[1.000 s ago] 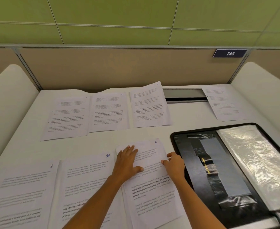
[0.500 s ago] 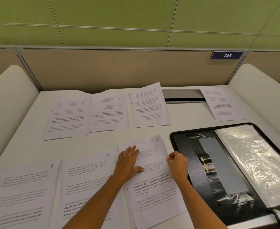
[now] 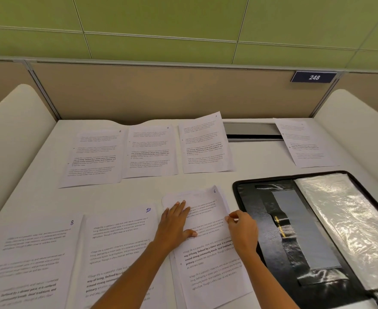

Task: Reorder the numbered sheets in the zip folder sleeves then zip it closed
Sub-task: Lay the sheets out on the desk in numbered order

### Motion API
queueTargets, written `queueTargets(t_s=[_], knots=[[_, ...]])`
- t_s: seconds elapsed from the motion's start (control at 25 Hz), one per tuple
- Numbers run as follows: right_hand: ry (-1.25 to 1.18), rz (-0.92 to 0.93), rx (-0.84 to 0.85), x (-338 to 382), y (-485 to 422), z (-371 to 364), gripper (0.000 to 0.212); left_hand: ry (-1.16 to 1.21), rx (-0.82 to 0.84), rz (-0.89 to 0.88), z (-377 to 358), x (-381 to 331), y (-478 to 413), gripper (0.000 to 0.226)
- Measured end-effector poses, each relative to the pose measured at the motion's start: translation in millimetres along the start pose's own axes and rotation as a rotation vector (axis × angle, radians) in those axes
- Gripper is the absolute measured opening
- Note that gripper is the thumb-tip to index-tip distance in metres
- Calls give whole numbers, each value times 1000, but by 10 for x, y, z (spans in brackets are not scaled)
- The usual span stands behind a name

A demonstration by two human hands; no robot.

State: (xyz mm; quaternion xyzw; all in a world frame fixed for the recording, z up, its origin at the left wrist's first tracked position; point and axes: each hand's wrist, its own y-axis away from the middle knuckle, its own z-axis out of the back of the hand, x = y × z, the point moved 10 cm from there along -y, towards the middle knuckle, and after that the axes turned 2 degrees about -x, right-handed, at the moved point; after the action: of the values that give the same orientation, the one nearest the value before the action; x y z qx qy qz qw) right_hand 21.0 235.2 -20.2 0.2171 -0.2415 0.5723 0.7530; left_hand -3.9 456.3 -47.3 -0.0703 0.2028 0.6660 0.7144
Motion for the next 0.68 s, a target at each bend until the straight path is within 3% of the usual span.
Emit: queueTargets(t_s=[0.24, 0.68], knots=[[26, 26, -54, 42, 54, 39, 7, -8, 1, -8, 7, -9, 2, 87], [-334, -153, 63, -241, -106, 110, 6, 136, -76, 22, 172, 69, 73, 86]])
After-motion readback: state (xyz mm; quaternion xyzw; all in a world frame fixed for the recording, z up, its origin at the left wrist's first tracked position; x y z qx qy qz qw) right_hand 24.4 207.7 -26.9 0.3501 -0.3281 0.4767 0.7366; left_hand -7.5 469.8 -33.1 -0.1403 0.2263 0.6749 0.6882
